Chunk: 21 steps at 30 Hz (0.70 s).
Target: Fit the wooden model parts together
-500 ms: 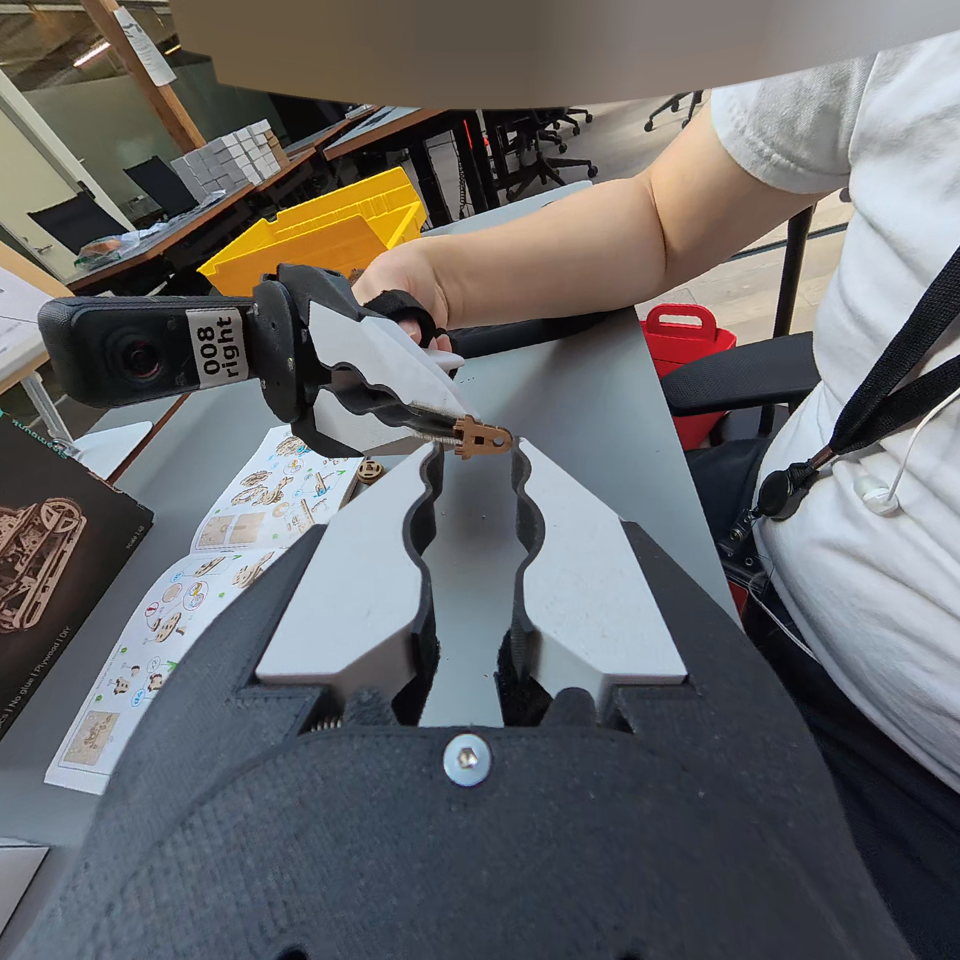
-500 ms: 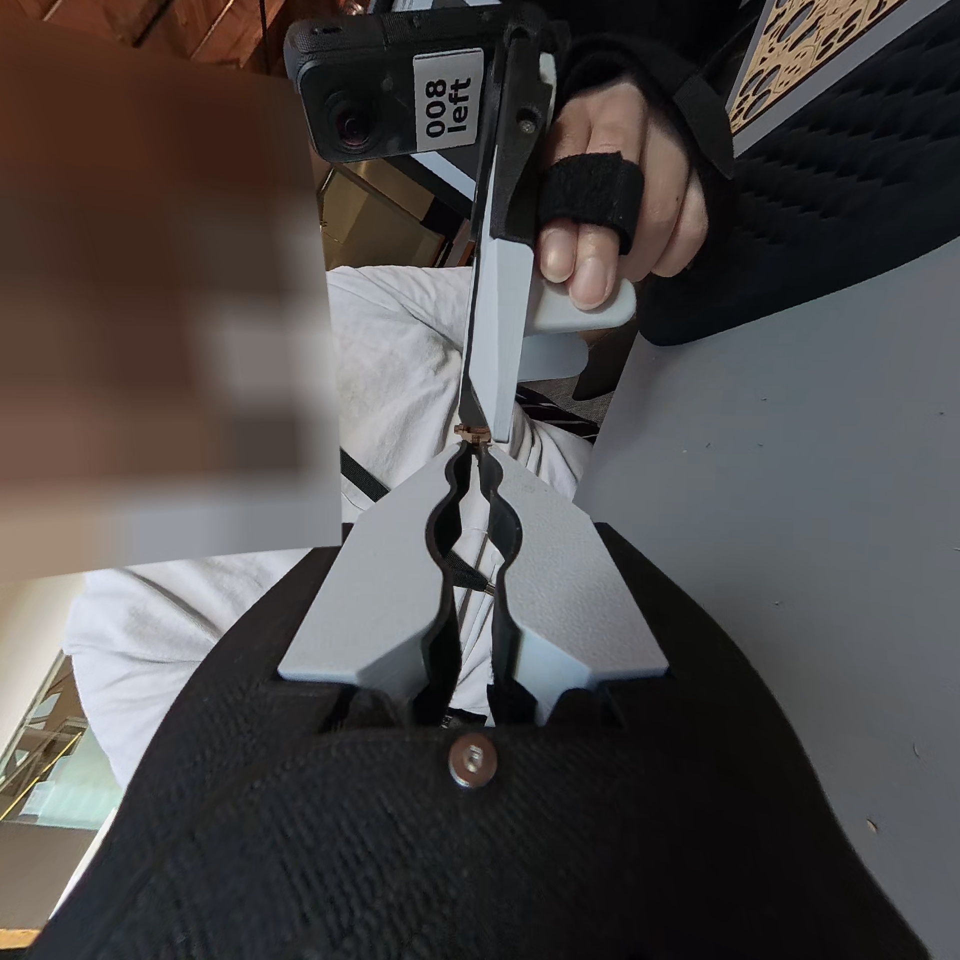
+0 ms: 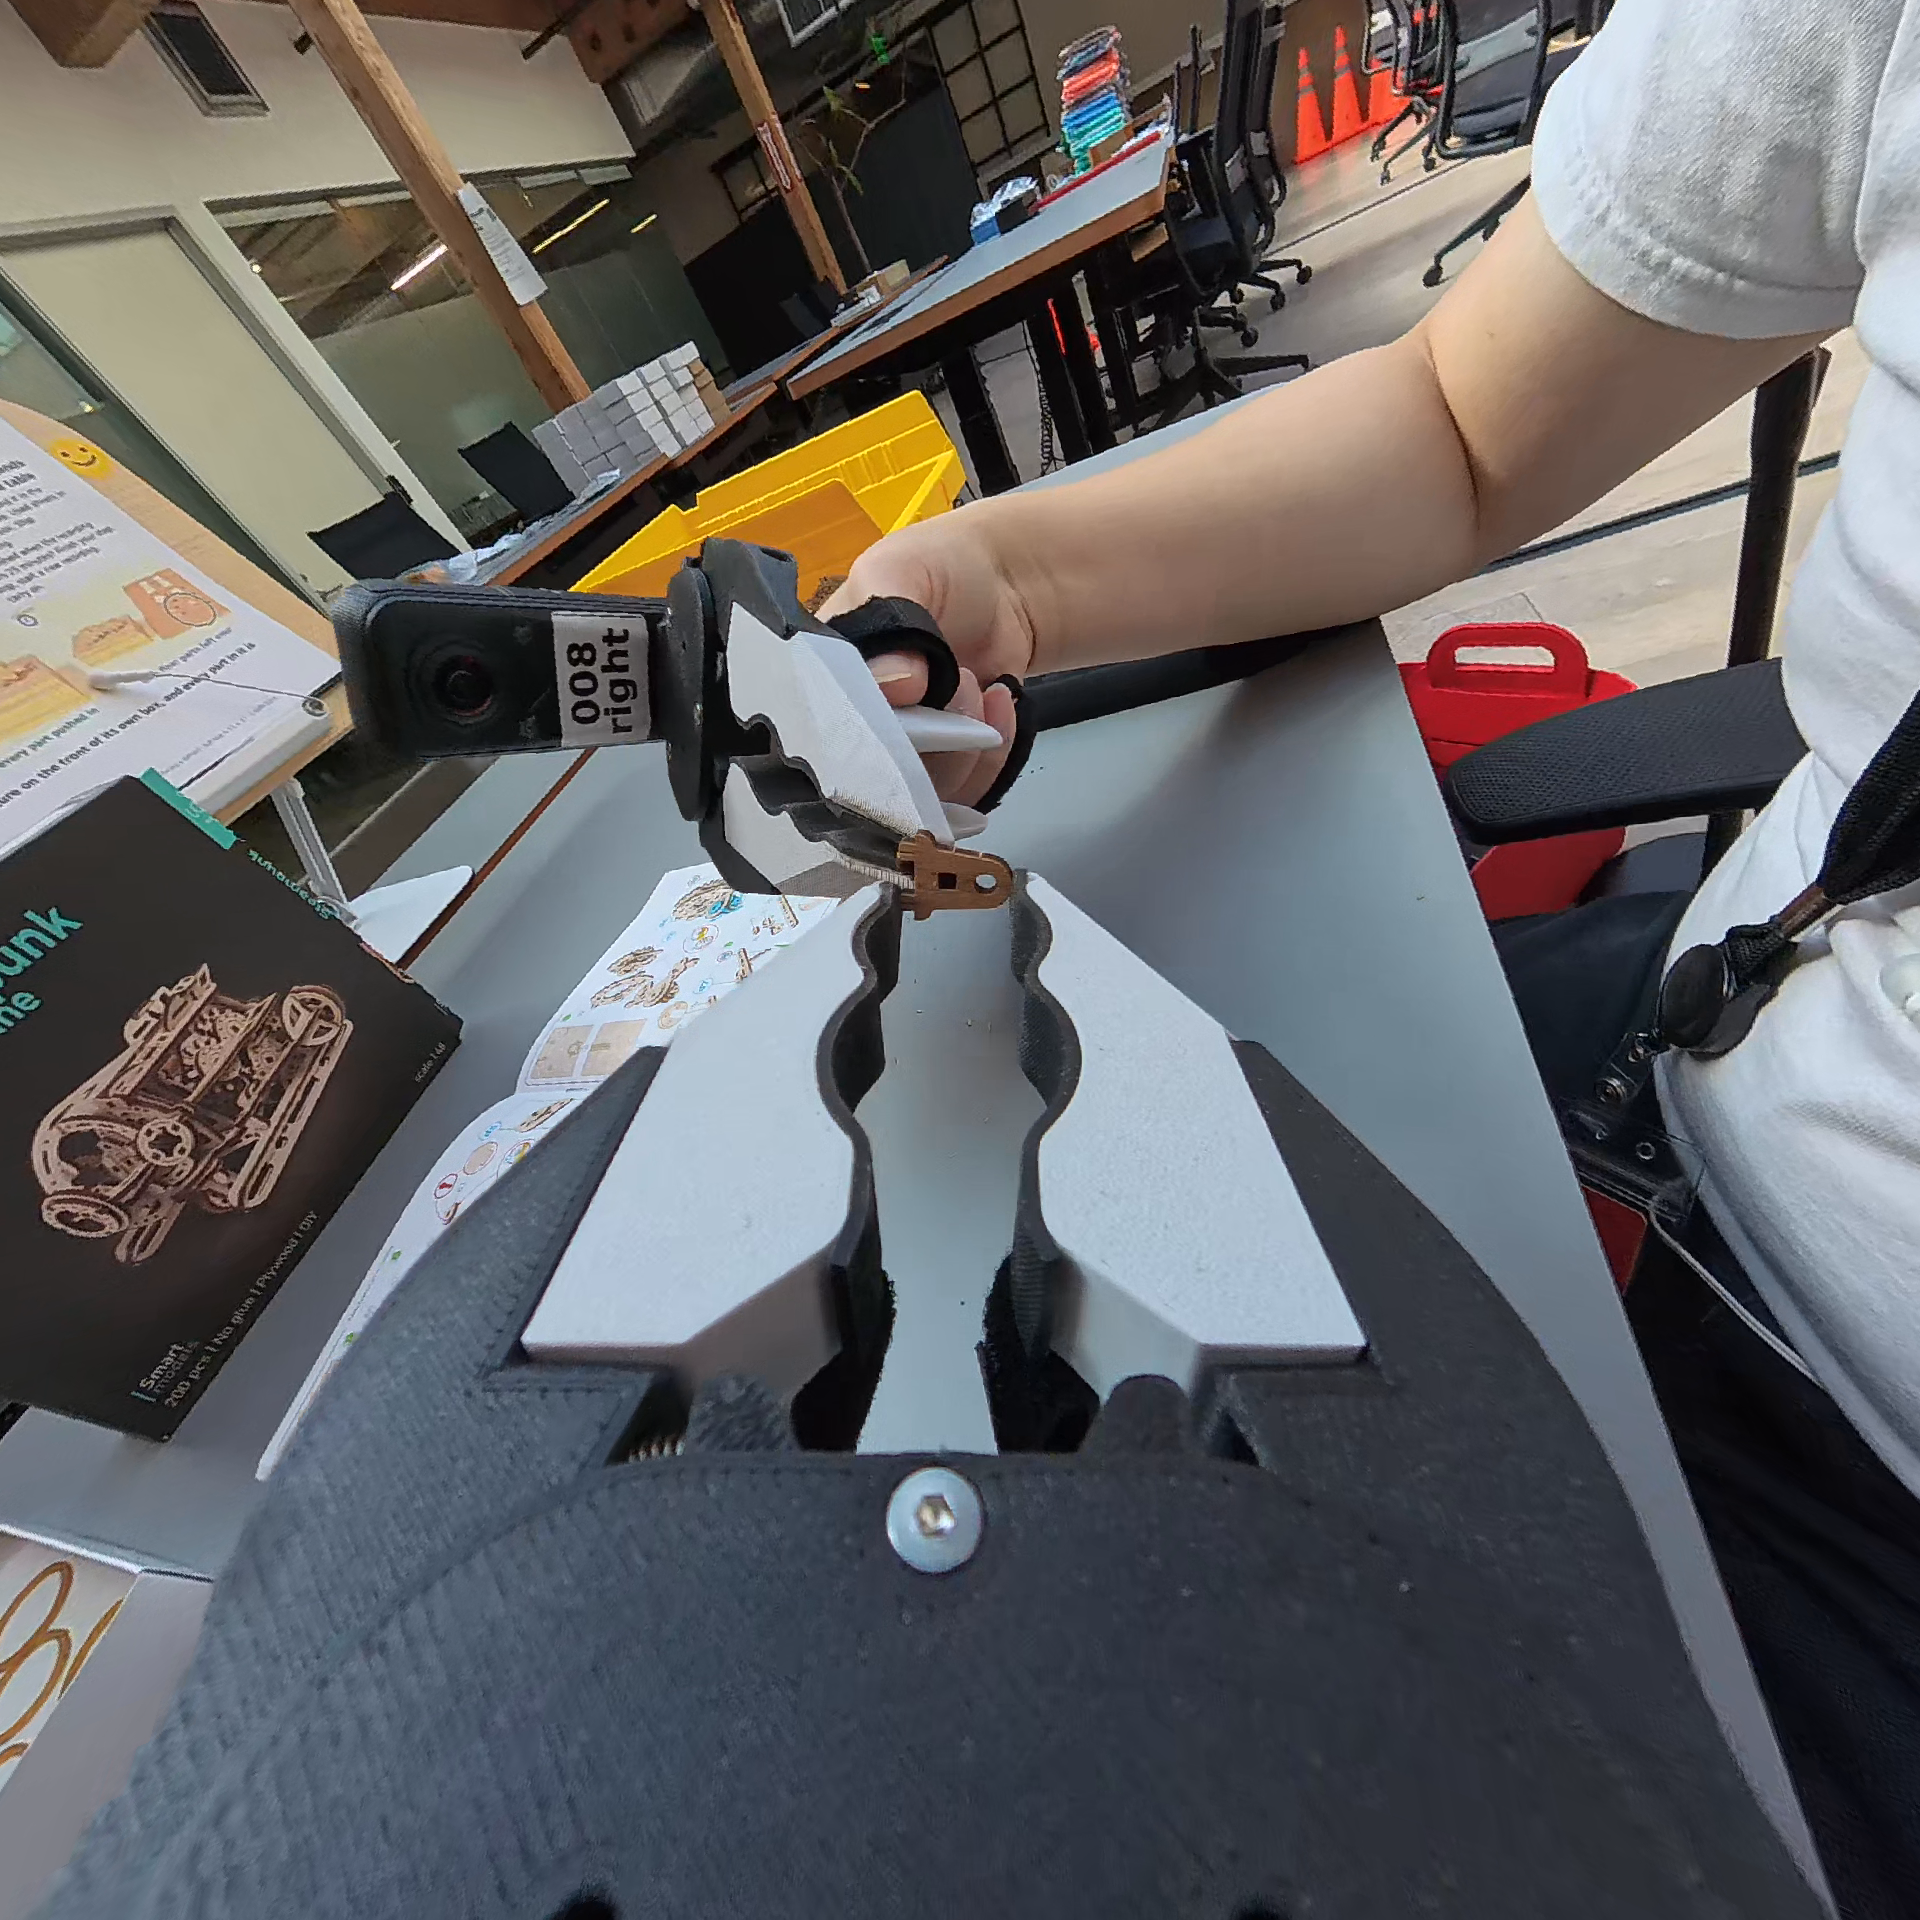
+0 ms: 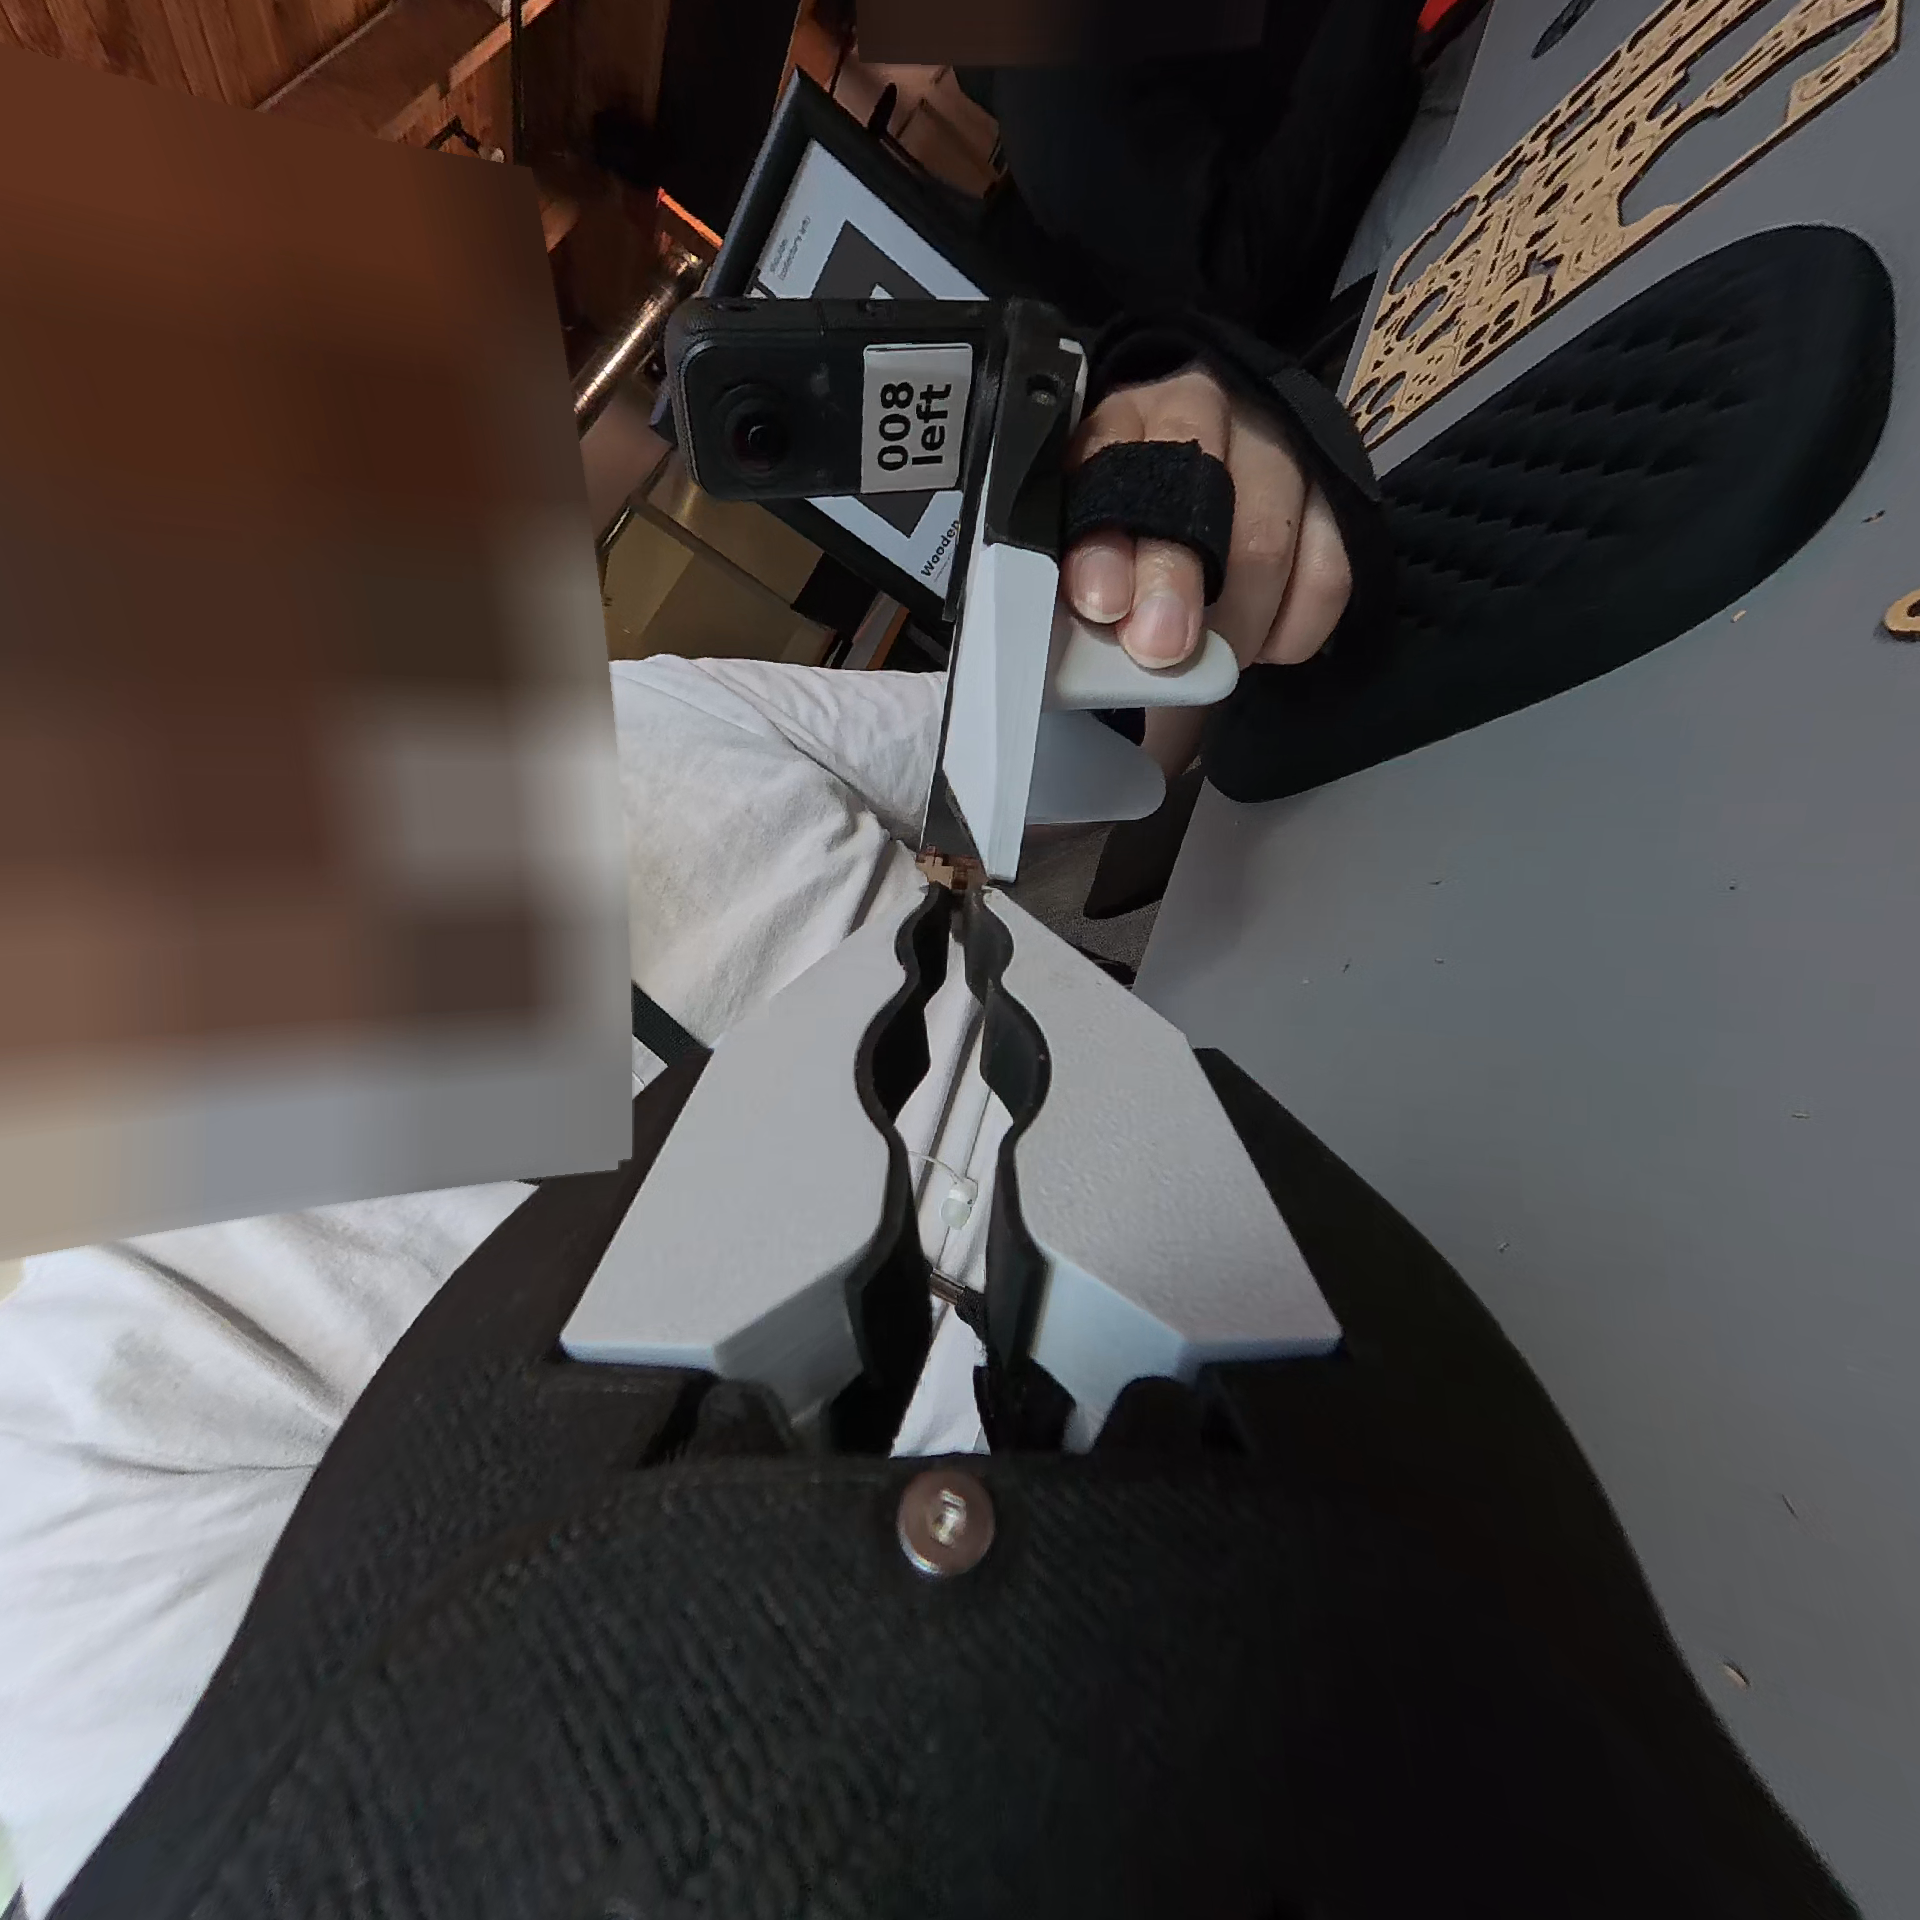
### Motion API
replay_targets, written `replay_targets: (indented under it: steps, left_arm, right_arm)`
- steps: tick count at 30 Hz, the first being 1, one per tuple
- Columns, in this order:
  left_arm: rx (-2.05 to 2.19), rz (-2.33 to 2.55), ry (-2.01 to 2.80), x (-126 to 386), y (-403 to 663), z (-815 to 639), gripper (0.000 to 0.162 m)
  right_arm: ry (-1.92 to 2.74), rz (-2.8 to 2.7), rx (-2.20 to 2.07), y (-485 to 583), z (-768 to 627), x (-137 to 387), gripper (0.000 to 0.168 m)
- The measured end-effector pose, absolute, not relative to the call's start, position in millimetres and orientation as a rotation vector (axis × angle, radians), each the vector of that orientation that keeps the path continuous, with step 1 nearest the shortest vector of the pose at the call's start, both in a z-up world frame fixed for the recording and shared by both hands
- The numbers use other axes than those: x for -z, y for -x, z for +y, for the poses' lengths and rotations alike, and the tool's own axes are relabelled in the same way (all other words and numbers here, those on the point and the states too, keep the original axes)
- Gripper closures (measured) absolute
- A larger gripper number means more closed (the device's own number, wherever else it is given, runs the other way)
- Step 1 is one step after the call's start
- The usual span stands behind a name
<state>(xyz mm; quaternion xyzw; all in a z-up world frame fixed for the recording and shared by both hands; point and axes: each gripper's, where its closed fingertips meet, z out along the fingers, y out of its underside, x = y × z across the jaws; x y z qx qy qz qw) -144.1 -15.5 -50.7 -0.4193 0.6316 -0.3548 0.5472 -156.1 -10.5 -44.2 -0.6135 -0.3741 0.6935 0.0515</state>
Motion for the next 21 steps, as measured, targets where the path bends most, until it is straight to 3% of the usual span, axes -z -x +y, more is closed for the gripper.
replay_targets:
  steps: [21]
  left_arm:
    - [0.840,1.464,1.031,52.7,143.8,-7.0,0.143]
  right_arm:
    - [1.879,-1.026,-2.053,157.6,-1.6,45.2,0.166]
